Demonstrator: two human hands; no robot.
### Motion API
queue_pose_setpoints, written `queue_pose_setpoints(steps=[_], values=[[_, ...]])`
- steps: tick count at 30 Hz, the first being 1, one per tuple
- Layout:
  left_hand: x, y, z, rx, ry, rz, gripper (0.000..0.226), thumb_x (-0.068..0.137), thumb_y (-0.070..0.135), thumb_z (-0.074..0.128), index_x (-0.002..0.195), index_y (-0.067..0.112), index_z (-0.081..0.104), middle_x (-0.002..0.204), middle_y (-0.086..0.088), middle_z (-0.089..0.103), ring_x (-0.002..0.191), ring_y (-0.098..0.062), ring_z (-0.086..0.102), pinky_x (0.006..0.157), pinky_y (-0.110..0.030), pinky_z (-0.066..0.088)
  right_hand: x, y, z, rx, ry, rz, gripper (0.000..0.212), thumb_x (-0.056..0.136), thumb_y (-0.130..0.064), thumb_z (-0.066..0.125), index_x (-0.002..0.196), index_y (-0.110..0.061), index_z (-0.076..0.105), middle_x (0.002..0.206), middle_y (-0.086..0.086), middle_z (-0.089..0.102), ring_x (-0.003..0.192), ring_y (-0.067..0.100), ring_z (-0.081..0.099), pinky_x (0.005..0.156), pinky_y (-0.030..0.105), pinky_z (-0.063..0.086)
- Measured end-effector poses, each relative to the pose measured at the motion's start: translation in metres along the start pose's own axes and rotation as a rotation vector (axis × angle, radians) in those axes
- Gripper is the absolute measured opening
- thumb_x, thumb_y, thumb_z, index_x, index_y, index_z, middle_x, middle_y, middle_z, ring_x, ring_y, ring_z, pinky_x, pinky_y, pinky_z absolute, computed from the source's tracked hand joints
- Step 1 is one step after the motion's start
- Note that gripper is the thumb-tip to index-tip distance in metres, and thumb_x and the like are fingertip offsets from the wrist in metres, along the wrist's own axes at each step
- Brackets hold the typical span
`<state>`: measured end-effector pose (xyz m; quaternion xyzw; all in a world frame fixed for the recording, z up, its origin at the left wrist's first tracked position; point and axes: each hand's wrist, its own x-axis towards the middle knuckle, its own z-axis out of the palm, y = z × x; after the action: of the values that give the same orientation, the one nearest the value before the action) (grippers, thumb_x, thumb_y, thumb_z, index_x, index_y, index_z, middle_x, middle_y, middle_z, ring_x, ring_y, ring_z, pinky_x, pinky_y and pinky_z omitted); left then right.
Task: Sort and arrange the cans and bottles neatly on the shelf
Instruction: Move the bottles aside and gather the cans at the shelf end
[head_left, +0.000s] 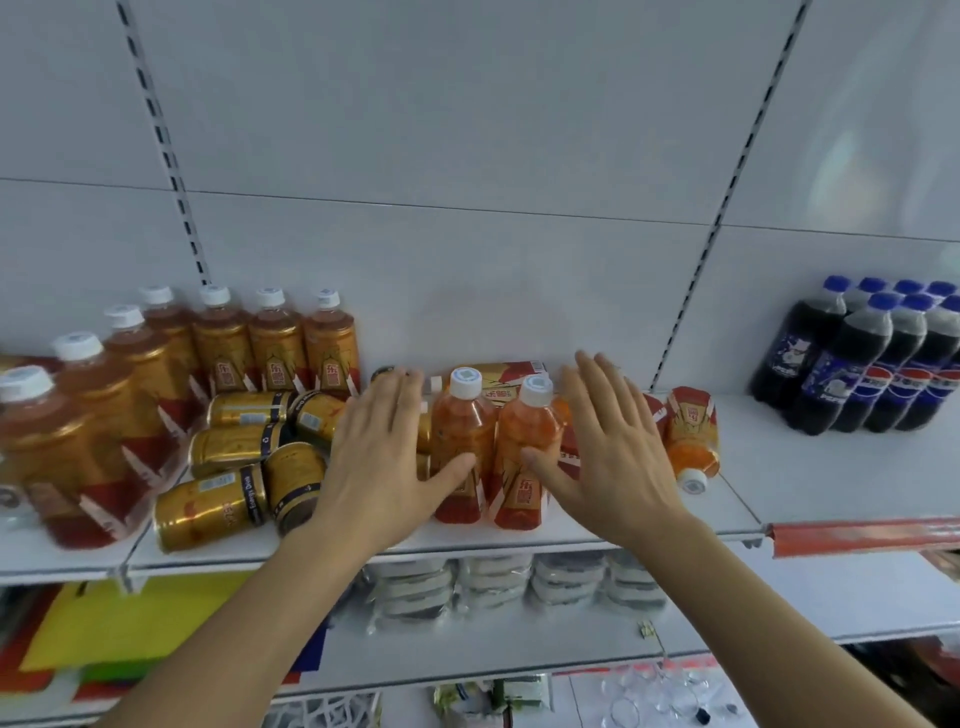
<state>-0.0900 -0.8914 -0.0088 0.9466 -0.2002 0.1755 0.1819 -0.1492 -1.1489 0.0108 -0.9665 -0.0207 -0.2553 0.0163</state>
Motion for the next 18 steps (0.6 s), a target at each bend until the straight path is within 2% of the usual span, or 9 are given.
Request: queue_pose_setpoints(steps=[3,6,9,14,18], values=[[-0.012,-0.005,-0.013,0.102,0.027,0.005,0.105,0.089,0.089,0.017,0.168,0.023,-0.005,0.178,-0.004,-0.001,0.163,-0.023,-0.006,0.132,-0.050,0.003,0.002,-0.020,-0.009,-0.021,0.047,-0.041,0.097,0.101,-0.082,0.023,0.171,-0.016,0.010,0.179,0.008,0.004,0.166,0.024,-0.005,0.133,0.054,0.012],[-0.024,-0.016,-0.031,0.168,0.056,-0.008,0.101,0.093,0.087,0.016,0.169,0.022,0.000,0.178,-0.004,0.001,0.163,-0.024,-0.007,0.132,-0.051,0.000,0.001,-0.043,-0.014,-0.041,0.061,-0.087,0.094,0.101,-0.079,0.029,0.170,-0.016,0.017,0.179,0.009,0.007,0.166,0.026,-0.003,0.133,0.053,0.011],[-0.040,-0.034,-0.053,0.195,0.080,-0.021,0.098,0.095,0.085,0.016,0.170,0.023,0.004,0.178,-0.004,0.001,0.163,-0.024,-0.007,0.132,-0.051,-0.002,0.002,-0.074,-0.018,-0.072,0.060,-0.137,0.091,0.101,-0.079,0.027,0.169,-0.018,0.022,0.179,0.009,0.007,0.166,0.026,-0.003,0.133,0.052,0.008],[-0.090,-0.092,-0.101,0.243,0.100,-0.057,0.095,0.096,0.083,0.020,0.169,0.024,0.009,0.178,-0.004,0.004,0.163,-0.024,-0.007,0.132,-0.053,0.004,0.000,-0.161,-0.018,-0.054,0.052,-0.208,0.089,0.102,-0.079,0.026,0.168,-0.018,0.022,0.178,0.010,0.011,0.166,0.028,0.000,0.133,0.055,0.012],[-0.139,-0.154,-0.143,0.284,0.091,-0.108,0.094,0.096,0.081,0.023,0.169,0.021,0.021,0.177,-0.009,0.011,0.163,-0.030,0.001,0.130,-0.056,0.008,-0.008,-0.250,-0.011,-0.034,0.041,-0.282,0.091,0.101,-0.077,0.031,0.168,-0.015,0.028,0.177,0.011,0.018,0.166,0.029,0.003,0.133,0.054,0.012]])
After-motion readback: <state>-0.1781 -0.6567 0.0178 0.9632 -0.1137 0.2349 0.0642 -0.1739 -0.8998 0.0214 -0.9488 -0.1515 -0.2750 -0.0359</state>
